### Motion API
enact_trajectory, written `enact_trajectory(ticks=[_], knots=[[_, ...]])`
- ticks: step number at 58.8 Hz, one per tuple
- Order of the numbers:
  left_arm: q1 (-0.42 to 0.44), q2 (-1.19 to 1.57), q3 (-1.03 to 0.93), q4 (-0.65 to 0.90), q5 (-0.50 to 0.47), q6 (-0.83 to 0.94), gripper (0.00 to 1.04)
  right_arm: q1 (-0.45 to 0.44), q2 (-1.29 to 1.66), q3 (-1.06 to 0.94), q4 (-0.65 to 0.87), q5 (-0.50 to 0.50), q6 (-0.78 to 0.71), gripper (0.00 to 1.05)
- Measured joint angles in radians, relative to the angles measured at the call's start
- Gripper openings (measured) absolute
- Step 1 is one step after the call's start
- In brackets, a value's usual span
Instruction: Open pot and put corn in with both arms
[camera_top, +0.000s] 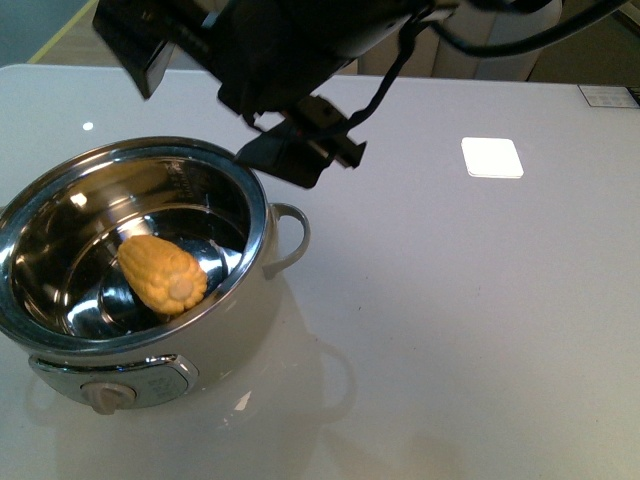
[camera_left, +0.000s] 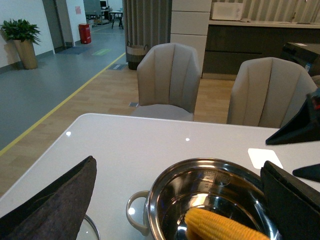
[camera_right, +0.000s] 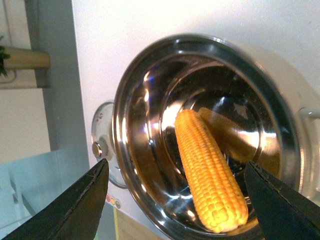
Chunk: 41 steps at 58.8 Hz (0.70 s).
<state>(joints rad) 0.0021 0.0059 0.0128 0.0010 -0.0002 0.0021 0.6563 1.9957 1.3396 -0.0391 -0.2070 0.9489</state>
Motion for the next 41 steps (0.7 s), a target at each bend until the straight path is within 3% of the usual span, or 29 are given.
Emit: enact_trajectory(ticks=[12, 21, 41], knots=[[0.0, 0.0, 0.0, 0.0, 0.0, 0.0, 0.98, -0.074, -0.121, -0.089, 0.037, -0.013, 0.005, 0.85], [0.0, 0.0, 0.0, 0.0, 0.0, 0.0, 0.98, -0.183, -0.272, -0.233, 0.063, -0.026, -0.006, 0.86], [0.0, 0.0, 0.0, 0.0, 0.0, 0.0, 0.98, -0.401, -0.676, -0.541, 0.031, 0.032, -0.275, 0.89]])
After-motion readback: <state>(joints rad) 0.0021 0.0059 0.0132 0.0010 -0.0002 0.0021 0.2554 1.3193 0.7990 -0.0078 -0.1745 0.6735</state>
